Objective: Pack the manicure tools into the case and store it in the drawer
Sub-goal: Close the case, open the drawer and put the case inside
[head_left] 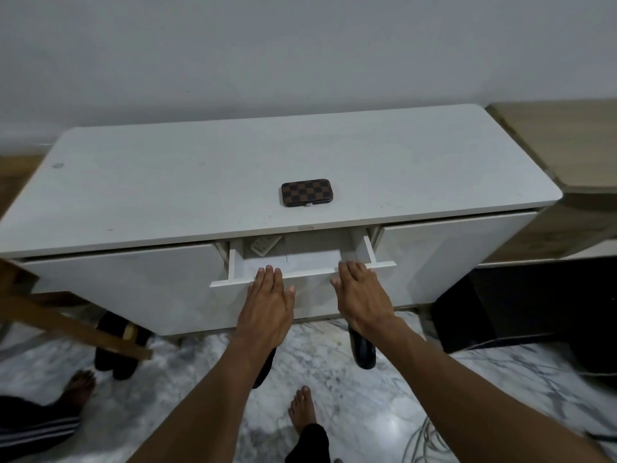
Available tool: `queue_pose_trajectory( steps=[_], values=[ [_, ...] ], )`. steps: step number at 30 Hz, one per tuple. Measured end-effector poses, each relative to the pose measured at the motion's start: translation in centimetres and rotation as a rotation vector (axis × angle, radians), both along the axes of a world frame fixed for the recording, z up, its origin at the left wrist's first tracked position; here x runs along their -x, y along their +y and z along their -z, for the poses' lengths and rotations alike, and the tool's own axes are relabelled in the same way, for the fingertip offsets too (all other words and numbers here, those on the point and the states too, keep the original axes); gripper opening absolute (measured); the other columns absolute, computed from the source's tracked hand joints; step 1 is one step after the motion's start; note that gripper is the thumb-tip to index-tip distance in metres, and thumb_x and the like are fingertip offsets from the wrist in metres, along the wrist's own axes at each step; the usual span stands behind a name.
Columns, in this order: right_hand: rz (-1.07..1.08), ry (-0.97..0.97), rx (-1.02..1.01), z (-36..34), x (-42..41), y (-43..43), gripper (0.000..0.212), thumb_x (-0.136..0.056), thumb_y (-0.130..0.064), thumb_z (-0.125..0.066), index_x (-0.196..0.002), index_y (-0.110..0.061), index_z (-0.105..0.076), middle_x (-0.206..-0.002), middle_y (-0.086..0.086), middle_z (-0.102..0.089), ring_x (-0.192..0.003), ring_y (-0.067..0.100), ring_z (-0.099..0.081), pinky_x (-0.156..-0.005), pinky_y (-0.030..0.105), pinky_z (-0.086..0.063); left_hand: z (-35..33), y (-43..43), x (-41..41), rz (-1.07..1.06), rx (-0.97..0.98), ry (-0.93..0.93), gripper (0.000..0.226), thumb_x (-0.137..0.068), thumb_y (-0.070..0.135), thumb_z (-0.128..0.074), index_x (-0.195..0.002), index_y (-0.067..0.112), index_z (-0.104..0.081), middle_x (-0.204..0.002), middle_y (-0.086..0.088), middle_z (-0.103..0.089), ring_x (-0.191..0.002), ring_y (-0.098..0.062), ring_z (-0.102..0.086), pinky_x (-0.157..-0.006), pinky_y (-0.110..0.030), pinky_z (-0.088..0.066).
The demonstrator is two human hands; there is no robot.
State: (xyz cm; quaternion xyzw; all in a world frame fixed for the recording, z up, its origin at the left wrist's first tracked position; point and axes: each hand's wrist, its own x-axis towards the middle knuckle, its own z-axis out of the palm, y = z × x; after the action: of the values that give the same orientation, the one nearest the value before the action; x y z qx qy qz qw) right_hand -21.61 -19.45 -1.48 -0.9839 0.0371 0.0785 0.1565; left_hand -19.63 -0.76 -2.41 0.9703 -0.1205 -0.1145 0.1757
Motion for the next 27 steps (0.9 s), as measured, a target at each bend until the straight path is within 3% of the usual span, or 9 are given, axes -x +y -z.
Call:
queue_pose_trajectory(
  steps=[3, 6, 18, 24, 27],
  values=[
    [-0.004, 0.087, 0.021, 0.1, 2.4, 0.4, 0.055, -0.103, -0.038, -0.016, -0.149, -0.009, -0.023, -0.157, 0.012, -0.027, -0.147, 0.027, -0.021, -0.121, 0.044, -0.017, 0.1, 0.7, 2.4, 0.038, -0.072, 0.001, 0.060, -0.103, 0.038, -0.014, -0.151, 0.004, -0.006, -0.161, -0.013, -0.002, -0.148, -0.022, 0.002, -0.117, -0.034, 0.003],
    [-0.009, 0.115, 0.030, -0.3, 4.2, 0.7, 0.055, -0.104, -0.037, -0.017, -0.151, -0.009, -0.019, -0.160, 0.012, -0.020, -0.149, 0.026, -0.014, -0.121, 0.043, -0.011, 0.1, 1.0, 4.1, 0.049, -0.113, 0.015, 0.060, -0.103, 0.040, -0.012, -0.151, 0.005, -0.004, -0.161, -0.012, 0.001, -0.148, -0.021, 0.004, -0.117, -0.034, 0.004],
    [-0.029, 0.119, 0.018, -0.6, 9.3, 1.0, 0.053, -0.104, -0.036, -0.019, -0.149, -0.008, -0.025, -0.159, 0.012, -0.026, -0.148, 0.028, -0.020, -0.121, 0.041, -0.017, 0.6, 1.6, 9.4, 0.043, -0.072, -0.008, 0.087, -0.083, 0.054, 0.011, -0.151, 0.004, -0.011, -0.160, -0.013, -0.006, -0.148, -0.023, 0.000, -0.116, -0.034, 0.003],
    [-0.026, 0.131, 0.036, -1.3, 10.1, 1.1, 0.051, -0.103, -0.034, -0.022, -0.144, -0.007, -0.035, -0.153, 0.013, -0.037, -0.142, 0.029, -0.032, -0.116, 0.042, -0.029, 0.0, 1.9, 10.5, 0.068, -0.150, 0.011, 0.073, -0.094, 0.050, 0.001, -0.151, 0.005, -0.010, -0.161, -0.012, -0.006, -0.148, -0.023, -0.001, -0.118, -0.036, -0.001],
    [-0.048, 0.127, 0.080, -2.4, 9.9, 1.1, 0.041, -0.102, -0.033, -0.026, -0.123, -0.008, -0.051, -0.129, 0.010, -0.056, -0.120, 0.028, -0.051, -0.096, 0.041, -0.044, -0.7, 2.0, 10.4, 0.092, -0.184, 0.033, 0.060, -0.103, 0.040, -0.014, -0.151, 0.005, -0.009, -0.161, -0.012, -0.006, -0.148, -0.022, -0.002, -0.118, -0.038, -0.003]
  ],
)
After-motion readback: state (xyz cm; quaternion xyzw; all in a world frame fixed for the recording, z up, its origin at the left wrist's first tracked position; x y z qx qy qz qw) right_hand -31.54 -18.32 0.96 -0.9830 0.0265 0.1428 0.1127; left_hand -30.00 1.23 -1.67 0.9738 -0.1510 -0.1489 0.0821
